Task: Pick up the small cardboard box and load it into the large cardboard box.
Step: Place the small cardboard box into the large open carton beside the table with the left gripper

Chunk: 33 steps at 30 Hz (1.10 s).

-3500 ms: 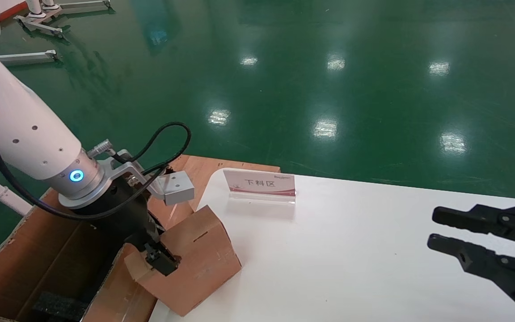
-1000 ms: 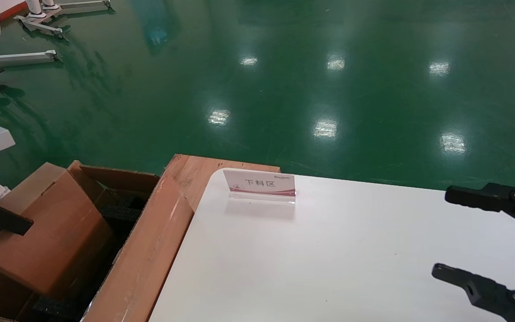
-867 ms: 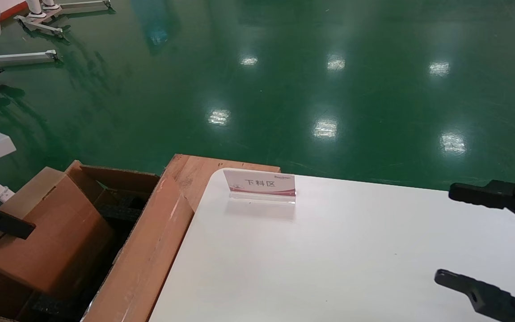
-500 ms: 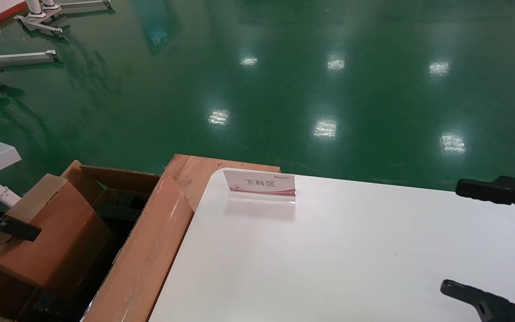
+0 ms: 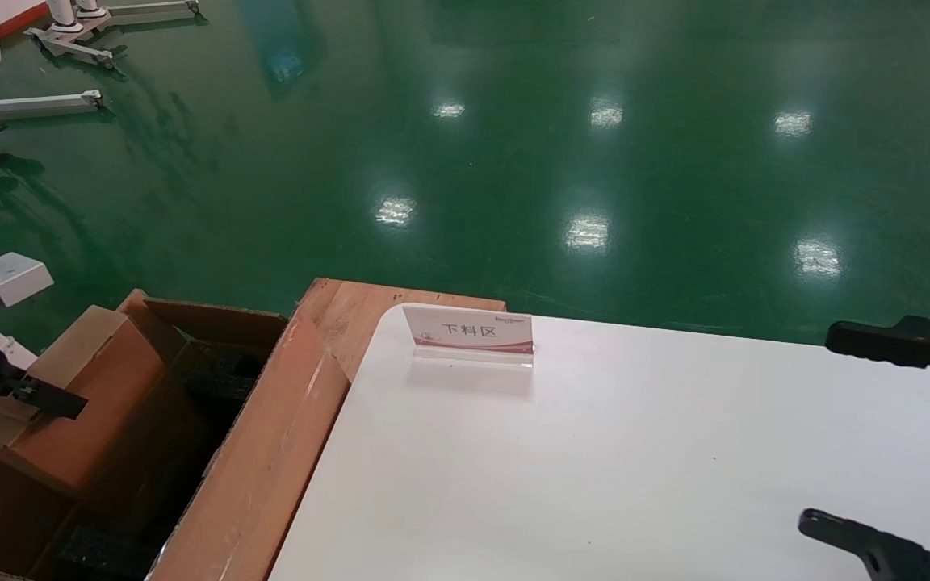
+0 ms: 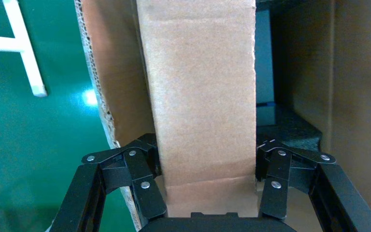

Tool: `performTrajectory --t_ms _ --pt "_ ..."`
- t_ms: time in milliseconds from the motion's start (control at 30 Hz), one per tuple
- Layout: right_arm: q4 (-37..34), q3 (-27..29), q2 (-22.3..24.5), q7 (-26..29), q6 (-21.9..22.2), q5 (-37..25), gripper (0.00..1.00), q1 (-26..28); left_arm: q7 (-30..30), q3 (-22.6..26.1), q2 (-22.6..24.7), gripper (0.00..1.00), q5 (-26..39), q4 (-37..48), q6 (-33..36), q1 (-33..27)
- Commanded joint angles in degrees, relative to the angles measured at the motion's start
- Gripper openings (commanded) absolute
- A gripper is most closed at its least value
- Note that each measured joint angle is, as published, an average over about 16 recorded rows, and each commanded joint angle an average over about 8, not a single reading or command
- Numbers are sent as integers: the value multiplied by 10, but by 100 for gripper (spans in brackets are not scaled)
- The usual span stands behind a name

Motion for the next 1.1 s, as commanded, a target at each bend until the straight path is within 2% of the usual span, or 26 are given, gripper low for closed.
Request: performTrajectory --t_ms 33,733,767,800,1000,1033,1067,1100 --pt "0 0 0 0 0 0 100 0 8 -2 6 0 -8 16 -4 16" --pt "0 -1 0 0 0 1 100 0 74 -26 48 0 -74 174 -5 162" --pt "0 -1 0 0 0 1 100 0 76 -26 49 3 -76 180 -4 166" --pt "0 -1 0 0 0 1 100 0 77 -27 51 9 -78 185 -2 171" --pt "0 -1 0 0 0 1 100 0 82 -31 59 84 -86 207 5 190" --pt "0 -1 0 -1 0 1 100 0 82 -32 60 94 -87 209 5 192" --pt "0 -1 0 -1 0 1 100 0 82 -32 60 100 -88 210 5 193" --pt "0 -1 0 -1 1 1 100 0 83 -32 61 100 -89 212 6 194"
